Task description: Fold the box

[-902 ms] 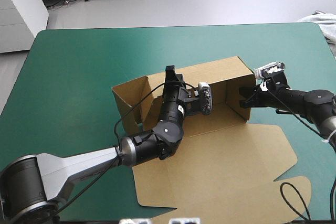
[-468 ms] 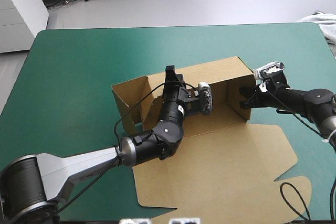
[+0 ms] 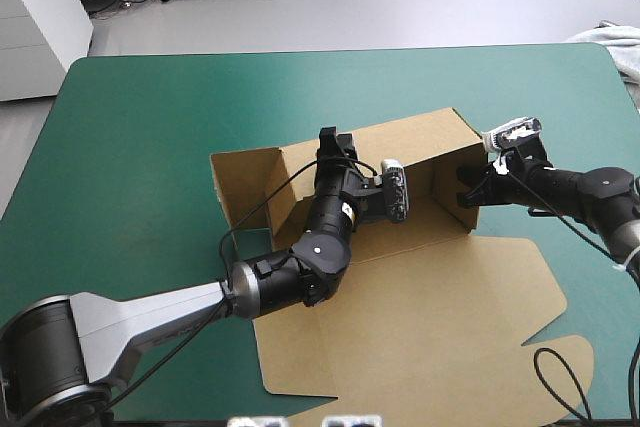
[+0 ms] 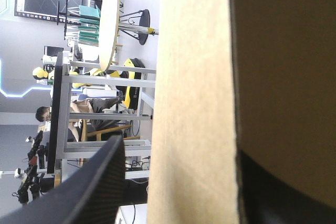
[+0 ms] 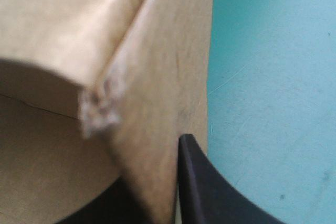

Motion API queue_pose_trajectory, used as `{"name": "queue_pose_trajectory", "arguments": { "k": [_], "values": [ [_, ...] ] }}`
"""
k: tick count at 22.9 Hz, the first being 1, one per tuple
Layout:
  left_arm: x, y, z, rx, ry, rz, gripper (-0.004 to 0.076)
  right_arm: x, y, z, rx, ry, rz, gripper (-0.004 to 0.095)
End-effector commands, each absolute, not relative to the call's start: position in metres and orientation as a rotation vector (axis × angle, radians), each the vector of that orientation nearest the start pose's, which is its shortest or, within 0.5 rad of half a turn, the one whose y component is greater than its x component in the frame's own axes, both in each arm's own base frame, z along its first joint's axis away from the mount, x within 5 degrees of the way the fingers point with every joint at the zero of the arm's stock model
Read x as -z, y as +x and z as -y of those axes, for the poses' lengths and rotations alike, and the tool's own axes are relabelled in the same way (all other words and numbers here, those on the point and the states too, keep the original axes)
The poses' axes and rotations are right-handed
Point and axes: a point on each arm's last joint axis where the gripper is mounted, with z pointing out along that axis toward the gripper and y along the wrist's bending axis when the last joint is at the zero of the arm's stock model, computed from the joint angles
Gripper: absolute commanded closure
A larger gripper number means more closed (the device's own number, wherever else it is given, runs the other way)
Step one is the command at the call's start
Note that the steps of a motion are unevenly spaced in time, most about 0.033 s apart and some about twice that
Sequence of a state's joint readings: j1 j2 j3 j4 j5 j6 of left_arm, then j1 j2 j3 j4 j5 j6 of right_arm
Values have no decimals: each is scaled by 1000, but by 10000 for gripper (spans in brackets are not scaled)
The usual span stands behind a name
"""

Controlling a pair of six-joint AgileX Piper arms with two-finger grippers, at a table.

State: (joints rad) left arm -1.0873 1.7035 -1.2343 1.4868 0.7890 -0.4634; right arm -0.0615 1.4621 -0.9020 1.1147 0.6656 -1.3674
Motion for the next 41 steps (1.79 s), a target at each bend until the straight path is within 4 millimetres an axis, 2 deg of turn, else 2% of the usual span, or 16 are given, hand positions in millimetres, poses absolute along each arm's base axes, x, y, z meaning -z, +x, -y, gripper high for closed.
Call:
{"name": "queue_pose_trajectory", "arguments": {
  "k": [1,6,13,15,17,25,27,30,32,36,38,41],
  "values": [
    [-318,231,293,-727,1267,-1416,301,-266,290,-36,-555,-586,-2187,906],
    [-318,227,296,-713,1269,-1408,302,-265,290,-35,-554,-561,-2214,907],
    [-325,203,311,-622,1245,-1354,302,-264,291,-33,-538,-540,-2228,907],
    [-341,185,318,-588,1170,-1255,302,-264,291,-33,-541,-529,-2231,907],
    [-352,170,320,-521,1140,-1239,302,-264,291,-32,-543,-500,-2237,906],
    [-378,108,326,-347,1140,-1135,307,-264,293,-31,-520,-493,-2235,906],
    [-391,106,319,-334,1063,-1119,377,-264,293,-30,-508,-497,-2236,907],
    [-421,111,298,-206,899,-1158,638,-264,293,-30,-510,-491,-2238,907],
    [-441,112,285,-128,850,-1153,731,-264,293,-31,-513,-489,-2239,907],
    [-473,126,258,-99,727,-1169,734,-269,294,-46,-530,-507,-2231,906],
    [-486,145,234,-85,639,-1263,734,-284,297,-64,-510,-571,-2209,906],
    [-491,164,209,-130,596,-1357,734,-306,302,-79,-495,-579,-2183,906]
  ]
}}
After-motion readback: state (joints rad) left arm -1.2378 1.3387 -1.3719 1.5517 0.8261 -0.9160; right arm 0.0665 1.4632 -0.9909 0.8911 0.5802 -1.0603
